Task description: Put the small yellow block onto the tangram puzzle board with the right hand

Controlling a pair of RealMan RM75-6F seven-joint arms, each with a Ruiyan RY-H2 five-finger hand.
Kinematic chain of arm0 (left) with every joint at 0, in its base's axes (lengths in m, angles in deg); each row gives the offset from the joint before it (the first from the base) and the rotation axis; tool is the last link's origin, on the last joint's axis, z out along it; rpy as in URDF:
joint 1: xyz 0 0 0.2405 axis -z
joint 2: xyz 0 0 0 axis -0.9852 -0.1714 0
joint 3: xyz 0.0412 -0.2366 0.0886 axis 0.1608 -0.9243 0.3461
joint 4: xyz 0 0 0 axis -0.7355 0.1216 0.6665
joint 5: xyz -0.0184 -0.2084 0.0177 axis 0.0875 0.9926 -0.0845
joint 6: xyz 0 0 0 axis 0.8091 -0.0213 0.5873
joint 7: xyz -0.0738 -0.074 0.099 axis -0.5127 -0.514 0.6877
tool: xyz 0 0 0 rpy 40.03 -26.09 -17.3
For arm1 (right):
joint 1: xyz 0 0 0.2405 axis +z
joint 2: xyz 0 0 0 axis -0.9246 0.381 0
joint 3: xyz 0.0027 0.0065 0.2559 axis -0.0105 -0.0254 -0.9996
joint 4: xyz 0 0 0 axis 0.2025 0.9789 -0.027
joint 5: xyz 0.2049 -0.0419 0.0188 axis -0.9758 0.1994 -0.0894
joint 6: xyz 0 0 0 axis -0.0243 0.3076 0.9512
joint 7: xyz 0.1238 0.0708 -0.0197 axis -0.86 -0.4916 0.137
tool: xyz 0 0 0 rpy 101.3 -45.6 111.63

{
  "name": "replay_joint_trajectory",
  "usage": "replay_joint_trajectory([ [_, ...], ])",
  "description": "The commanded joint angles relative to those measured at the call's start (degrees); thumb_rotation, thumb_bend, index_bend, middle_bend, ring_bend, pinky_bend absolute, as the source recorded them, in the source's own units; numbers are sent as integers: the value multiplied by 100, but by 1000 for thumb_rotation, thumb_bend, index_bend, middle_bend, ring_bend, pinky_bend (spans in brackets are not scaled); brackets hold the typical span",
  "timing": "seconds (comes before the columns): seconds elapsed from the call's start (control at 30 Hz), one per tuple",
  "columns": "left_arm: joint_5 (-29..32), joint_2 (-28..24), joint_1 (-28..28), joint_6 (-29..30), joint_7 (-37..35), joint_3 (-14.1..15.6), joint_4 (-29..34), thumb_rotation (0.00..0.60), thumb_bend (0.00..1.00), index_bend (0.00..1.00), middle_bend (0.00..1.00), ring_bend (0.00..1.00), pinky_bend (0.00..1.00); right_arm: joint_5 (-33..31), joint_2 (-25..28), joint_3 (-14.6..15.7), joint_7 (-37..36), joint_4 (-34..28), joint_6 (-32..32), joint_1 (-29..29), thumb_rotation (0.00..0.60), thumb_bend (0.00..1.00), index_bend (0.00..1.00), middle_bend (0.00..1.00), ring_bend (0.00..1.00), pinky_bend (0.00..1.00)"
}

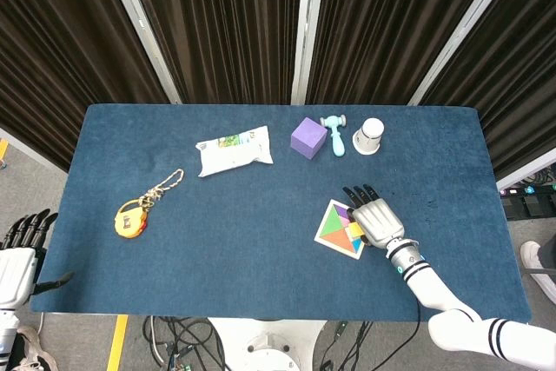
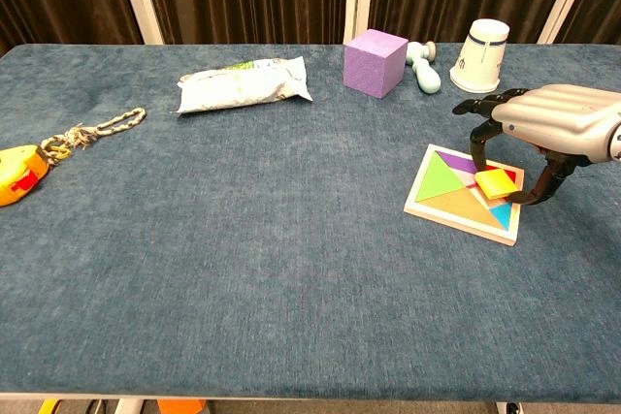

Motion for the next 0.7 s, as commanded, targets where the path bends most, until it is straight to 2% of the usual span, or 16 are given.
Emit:
replay_joint_trajectory([
  [0.03,-1,-5,-4,7,-7,-1,0,600,0,72,17,0,38,-37,-19,12,25,-5,-2,29,600,176,533,0,0,0],
  [0.53,17,9,-22,-7,-52,4,-44,600,0,72,17,0,38,-162,-91,111,72,-52,55,130,600,175,528,0,0,0],
  [0.7,21,10,-29,-4,-64,3,-64,600,0,72,17,0,38,-223,-66,132,94,-72,60,156,600,151,463,0,0,0],
])
